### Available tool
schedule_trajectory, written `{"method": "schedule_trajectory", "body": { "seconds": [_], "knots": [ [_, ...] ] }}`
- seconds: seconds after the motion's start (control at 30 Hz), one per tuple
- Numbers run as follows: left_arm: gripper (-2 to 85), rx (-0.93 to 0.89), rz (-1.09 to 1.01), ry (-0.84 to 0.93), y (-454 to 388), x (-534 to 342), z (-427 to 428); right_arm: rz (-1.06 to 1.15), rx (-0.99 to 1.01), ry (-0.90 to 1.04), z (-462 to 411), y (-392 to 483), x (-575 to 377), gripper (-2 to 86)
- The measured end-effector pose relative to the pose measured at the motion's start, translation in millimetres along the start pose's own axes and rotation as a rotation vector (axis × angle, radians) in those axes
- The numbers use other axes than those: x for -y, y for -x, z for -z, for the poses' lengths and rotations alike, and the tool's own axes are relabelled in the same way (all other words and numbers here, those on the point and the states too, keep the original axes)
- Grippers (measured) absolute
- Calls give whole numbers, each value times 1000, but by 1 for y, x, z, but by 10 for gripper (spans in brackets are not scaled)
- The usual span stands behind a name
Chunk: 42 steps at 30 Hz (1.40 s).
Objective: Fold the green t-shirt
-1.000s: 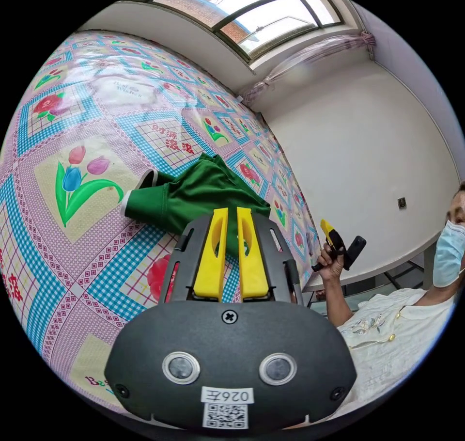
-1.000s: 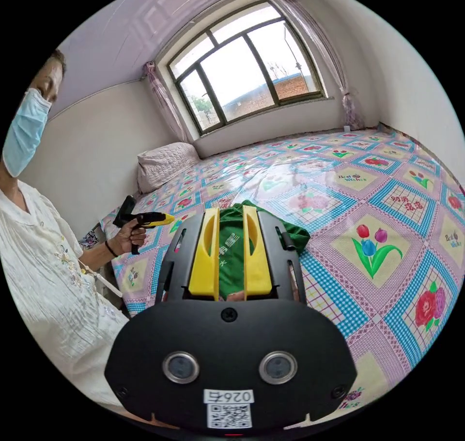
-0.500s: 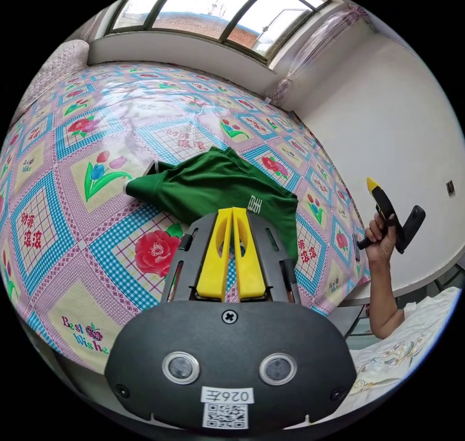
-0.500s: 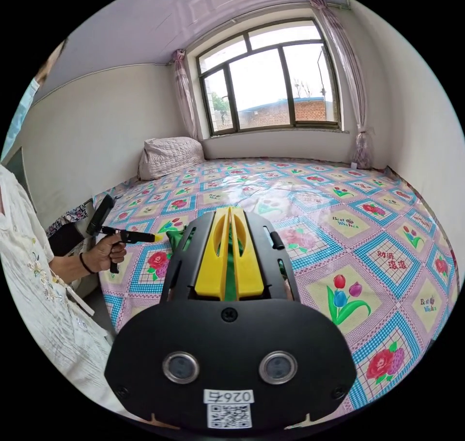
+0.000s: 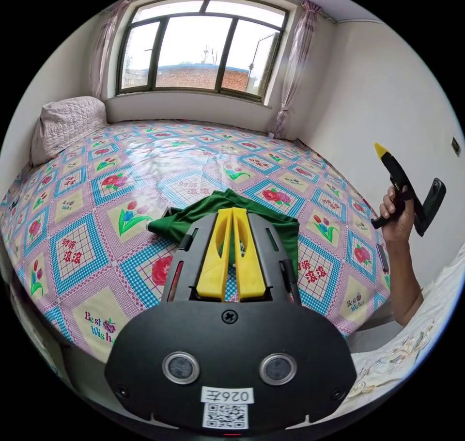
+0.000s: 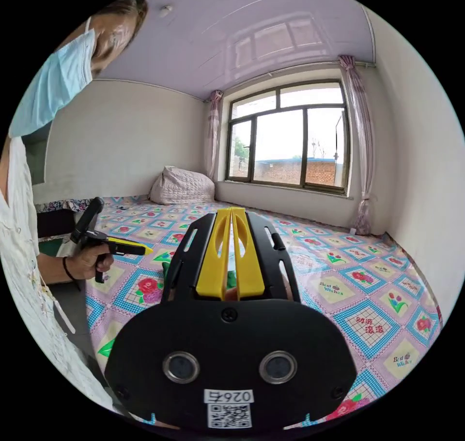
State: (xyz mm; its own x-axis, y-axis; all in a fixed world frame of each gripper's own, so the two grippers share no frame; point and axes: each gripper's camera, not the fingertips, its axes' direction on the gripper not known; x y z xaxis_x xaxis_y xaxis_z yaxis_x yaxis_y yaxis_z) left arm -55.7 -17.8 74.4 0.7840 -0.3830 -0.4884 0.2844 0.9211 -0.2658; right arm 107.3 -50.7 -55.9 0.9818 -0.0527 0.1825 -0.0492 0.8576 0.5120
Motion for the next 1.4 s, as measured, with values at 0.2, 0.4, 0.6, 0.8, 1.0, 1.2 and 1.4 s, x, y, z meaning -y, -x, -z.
{"method": "schedule_trajectory", "body": {
  "seconds": [0.2,0.4,0.6,0.8,1.0,1.2,1.4],
  "knots": [
    [-7,-30,122,114,7,-26,-25,20,110,244,-81,-32,-12,-11],
    [3,-68,251,197,17,-45,-59,-37,251,536,-182,-81,-51,20],
    [64,-80,376,247,36,-53,-90,-13,388,820,-280,-104,-86,81],
    [80,-94,452,295,54,-59,-119,54,414,931,-351,-124,-99,101],
    [84,-75,489,287,73,-48,-135,46,470,1003,-403,-144,-107,120],
    [95,-70,512,320,86,-38,-162,47,478,1031,-435,-156,-110,122],
    [96,-66,532,353,89,-33,-184,75,457,1056,-457,-162,-114,111]
  ]
}}
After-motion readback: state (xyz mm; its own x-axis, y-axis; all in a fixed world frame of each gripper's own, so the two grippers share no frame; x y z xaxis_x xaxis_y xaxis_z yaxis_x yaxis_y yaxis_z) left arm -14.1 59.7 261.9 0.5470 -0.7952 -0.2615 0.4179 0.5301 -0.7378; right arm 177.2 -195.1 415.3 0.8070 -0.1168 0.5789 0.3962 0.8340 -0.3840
